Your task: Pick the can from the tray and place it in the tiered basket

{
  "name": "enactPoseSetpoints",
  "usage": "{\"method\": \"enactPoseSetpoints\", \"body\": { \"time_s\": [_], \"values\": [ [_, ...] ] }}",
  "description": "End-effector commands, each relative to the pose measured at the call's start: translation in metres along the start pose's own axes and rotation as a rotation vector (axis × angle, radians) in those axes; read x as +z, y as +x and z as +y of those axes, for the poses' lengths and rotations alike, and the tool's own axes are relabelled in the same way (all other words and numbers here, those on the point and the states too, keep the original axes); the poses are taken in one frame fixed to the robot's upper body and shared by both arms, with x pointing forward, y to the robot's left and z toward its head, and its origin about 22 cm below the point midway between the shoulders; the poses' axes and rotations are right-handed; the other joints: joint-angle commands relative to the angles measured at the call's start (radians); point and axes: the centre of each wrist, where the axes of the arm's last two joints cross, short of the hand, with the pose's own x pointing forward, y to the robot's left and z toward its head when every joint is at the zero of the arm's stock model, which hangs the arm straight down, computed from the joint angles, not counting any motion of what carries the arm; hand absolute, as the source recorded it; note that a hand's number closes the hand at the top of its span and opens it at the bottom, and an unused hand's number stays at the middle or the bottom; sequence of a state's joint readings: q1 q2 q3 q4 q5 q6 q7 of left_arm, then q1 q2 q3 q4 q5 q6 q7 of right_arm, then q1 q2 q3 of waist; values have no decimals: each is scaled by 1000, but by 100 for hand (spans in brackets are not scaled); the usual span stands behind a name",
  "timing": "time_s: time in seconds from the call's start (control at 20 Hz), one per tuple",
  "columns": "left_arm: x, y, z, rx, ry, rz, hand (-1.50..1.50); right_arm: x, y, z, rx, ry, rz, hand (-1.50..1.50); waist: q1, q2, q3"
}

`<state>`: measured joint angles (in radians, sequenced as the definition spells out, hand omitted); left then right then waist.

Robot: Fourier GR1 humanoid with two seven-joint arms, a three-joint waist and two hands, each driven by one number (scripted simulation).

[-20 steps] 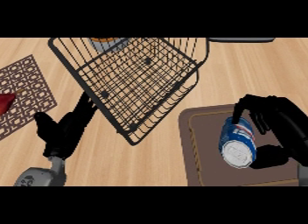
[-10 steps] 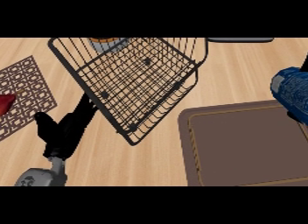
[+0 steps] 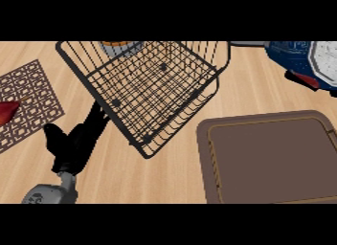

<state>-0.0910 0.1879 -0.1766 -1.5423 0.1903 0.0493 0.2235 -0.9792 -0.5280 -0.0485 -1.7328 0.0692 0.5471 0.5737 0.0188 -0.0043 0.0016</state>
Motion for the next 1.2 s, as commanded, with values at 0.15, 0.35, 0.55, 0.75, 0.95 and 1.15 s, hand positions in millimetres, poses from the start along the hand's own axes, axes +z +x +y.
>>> {"method": "enactPoseSetpoints", "body": {
  "time_s": [0.15, 0.35, 0.55, 0.75, 0.95, 1.15],
  "values": [
    [-12, 7, 9, -8, -32, -35, 0, -68, 47, 47, -59, 18, 41, 150, 1, 8, -4],
    [-10, 4, 21, -14, -17, -30, 0, -88, 30, 51, -78, 12, 66, 150, -6, 7, -3],
    [-9, 5, -2, -6, -34, -30, 0, -126, 37, 66, -95, 14, 70, 150, 5, 11, -3],
    [-19, 7, 2, -9, -29, -34, 0, -141, 53, 109, -148, 23, 21, 150, -1, 11, -3],
    [-18, 16, -12, 7, -31, -34, 0, -156, 44, 160, -178, 60, 70, 150, 4, 13, -3],
    [-17, 28, -1, 7, -36, -54, 0, -163, 45, 163, -384, 60, 98, 150, 15, 14, -3]
  ]
}}
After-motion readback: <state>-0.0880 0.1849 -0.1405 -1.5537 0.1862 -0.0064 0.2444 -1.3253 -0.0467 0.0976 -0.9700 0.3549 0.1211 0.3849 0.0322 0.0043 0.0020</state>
